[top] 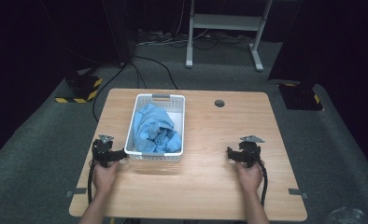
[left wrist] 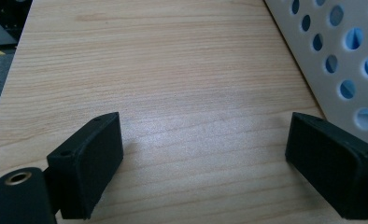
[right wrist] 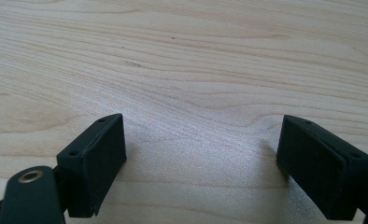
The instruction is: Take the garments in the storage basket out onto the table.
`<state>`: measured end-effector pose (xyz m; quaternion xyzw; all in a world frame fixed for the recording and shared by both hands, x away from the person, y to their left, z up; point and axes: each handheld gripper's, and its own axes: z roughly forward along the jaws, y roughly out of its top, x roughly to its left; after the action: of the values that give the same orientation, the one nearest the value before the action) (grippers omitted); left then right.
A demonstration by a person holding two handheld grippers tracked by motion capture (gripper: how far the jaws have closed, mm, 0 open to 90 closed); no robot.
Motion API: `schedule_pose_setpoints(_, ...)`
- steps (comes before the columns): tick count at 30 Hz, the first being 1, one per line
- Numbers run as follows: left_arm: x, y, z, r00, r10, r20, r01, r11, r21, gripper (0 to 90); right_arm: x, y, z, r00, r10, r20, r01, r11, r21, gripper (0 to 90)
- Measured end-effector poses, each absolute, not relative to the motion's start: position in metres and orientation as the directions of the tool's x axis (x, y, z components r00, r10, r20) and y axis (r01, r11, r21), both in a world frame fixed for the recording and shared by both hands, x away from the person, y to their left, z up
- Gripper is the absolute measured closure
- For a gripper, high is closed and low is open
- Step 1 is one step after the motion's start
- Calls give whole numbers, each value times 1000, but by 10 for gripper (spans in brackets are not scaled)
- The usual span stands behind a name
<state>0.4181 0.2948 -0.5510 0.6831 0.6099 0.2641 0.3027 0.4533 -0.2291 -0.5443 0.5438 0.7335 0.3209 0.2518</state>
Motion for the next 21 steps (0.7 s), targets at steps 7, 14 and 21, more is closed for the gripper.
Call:
schedule_pose_setpoints(7,418,295,-551,128,992,-11,671,-79,738,122,453,-229,-544,-280,960,-18,638,200,744,151)
schedule_pose_setpoints(14,418,295,-551,129,991,-14,671,-78,738,122,453,-229,-544,-279,960,-17,639,199,743,149)
schedule_pose_setpoints(21,418,295,-551,118,993,-15,676,-69,734,100,453,-228,-544,-279,960,-17,639,199,743,148)
